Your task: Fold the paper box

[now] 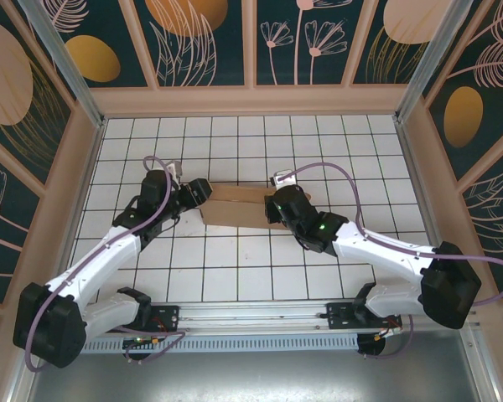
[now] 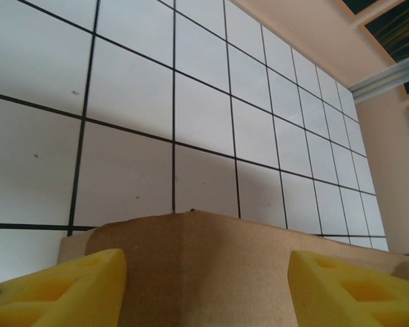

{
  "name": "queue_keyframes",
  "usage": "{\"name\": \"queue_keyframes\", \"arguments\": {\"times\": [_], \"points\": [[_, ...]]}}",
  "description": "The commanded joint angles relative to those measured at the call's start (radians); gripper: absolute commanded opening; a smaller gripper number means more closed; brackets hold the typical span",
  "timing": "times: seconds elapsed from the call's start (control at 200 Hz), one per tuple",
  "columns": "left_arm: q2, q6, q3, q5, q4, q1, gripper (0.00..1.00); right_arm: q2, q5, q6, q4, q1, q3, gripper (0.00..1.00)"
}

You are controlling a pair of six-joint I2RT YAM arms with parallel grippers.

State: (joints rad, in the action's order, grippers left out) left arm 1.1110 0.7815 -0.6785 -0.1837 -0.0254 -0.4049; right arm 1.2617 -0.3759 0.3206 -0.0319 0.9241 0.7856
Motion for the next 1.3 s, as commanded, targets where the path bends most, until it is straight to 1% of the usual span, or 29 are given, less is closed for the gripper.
{"name": "queue_keyframes", "arguments": {"times": [0.0, 0.075, 0.225, 0.42, 0.48, 0.55, 0.651, 0.746, 0.961, 1.056, 1.101, 1.186, 1.296], "points": [[0.027, 0.041, 0.03, -0.118, 0.105, 0.002, 0.63, 0.06, 0.053, 0.031, -0.151, 0.021, -0.033, 0.16], [0.03, 0.055, 0.045, -0.14, 0.132, 0.001, 0.6, 0.068, 0.052, 0.032, -0.148, 0.021, -0.034, 0.16], [0.022, 0.051, 0.077, -0.112, 0.148, 0.001, 0.54, 0.073, 0.042, 0.035, -0.124, 0.025, -0.052, 0.16], [0.044, 0.059, 0.088, -0.148, 0.185, 0.001, 0.47, 0.059, 0.037, 0.038, -0.14, 0.037, -0.046, 0.17], [0.037, 0.057, 0.087, -0.136, 0.178, 0.001, 0.46, 0.039, 0.036, 0.037, -0.145, 0.036, -0.042, 0.19], [0.033, 0.047, 0.089, -0.118, 0.163, 0.001, 0.45, 0.01, 0.048, 0.032, -0.146, 0.03, -0.034, 0.25], [0.032, 0.034, 0.092, -0.096, 0.136, 0.001, 0.44, -0.023, 0.085, 0.025, -0.14, 0.027, -0.015, 0.32], [0.027, 0.023, 0.099, -0.077, 0.122, 0.001, 0.44, -0.055, 0.117, 0.018, -0.126, 0.027, -0.002, 0.33], [0.036, -0.003, 0.096, -0.032, 0.091, 0.001, 0.45, -0.062, 0.119, 0.012, -0.172, 0.021, 0.069, 0.36], [0.044, -0.004, 0.09, -0.02, 0.088, 0.001, 0.45, -0.087, 0.128, 0.031, -0.209, -0.004, 0.105, 0.41], [0.048, -0.004, 0.085, -0.02, 0.088, 0.001, 0.45, -0.105, 0.134, 0.053, -0.233, -0.026, 0.117, 0.42], [0.052, -0.002, 0.079, -0.02, 0.087, 0.001, 0.45, -0.144, 0.146, 0.11, -0.288, -0.085, 0.125, 0.46], [0.047, -0.002, 0.079, -0.02, 0.09, 0.001, 0.45, -0.189, 0.157, 0.198, -0.375, -0.159, 0.114, 0.53]]}}
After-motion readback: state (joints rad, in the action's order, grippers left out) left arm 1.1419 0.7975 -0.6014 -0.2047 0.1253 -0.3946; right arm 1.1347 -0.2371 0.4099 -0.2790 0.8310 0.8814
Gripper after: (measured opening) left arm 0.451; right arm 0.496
